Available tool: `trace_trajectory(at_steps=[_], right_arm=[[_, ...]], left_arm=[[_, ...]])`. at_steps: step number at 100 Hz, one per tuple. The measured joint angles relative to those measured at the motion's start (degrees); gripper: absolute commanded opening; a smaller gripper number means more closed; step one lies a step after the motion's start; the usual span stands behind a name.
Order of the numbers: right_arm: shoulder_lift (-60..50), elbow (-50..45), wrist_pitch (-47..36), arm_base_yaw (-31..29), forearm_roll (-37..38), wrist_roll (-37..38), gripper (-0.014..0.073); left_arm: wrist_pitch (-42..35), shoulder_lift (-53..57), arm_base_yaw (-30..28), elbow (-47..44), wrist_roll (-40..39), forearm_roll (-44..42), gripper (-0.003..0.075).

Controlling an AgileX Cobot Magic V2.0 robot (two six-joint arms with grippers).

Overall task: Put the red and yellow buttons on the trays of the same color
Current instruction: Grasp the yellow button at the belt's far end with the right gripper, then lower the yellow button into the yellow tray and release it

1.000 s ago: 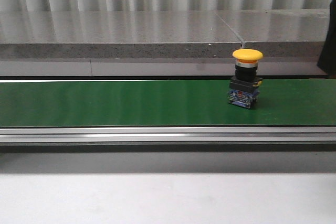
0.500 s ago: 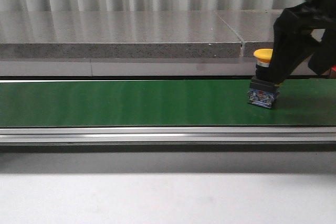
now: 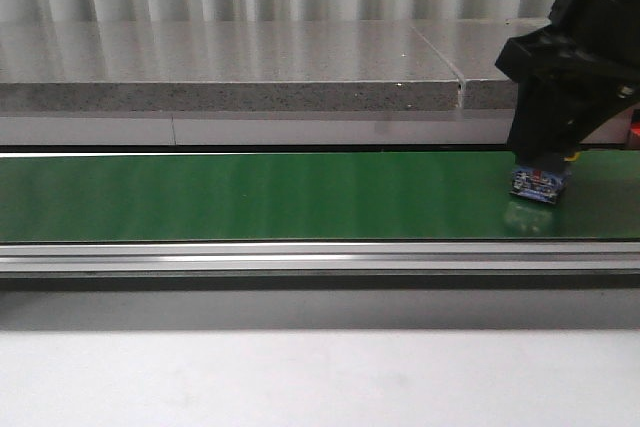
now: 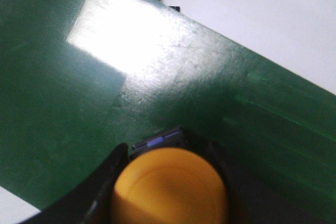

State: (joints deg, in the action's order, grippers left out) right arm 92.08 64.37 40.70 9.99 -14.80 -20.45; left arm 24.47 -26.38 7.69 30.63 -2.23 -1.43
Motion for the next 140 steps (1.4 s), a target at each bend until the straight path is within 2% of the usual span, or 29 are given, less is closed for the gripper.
trace_trajectory(at_steps=[25,40,80,108,140], right_arm=[[-0.84,0.00,1.71,-0.58,-0.03,0.48,0.0078],[-4.16,0.00,4.40,-5.43,-0.26,2.31,0.0078],[-9.55,-1.12,8.08,-31.44,0.65,3.84,0.0078],[-9.55,-4.51,3.32,-46.06,0.92,7.32,0.0078],[-3.94,-7.37,-2.60,-47.82,0.63,7.99,0.0078]], left_arm=[[0.00,0.00,0.00,0.00,0.00,0.00,-0.0020],[0.00,0.00,0.00,0.00,0.00,0.00,-0.0020],[0.00,0.00,0.00,0.00,0.00,0.00,-0.0020],[0.00,0.00,0.00,0.00,0.00,0.00,-0.0020],[0.00,0.00,0.00,0.00,0.00,0.00,-0.0020]])
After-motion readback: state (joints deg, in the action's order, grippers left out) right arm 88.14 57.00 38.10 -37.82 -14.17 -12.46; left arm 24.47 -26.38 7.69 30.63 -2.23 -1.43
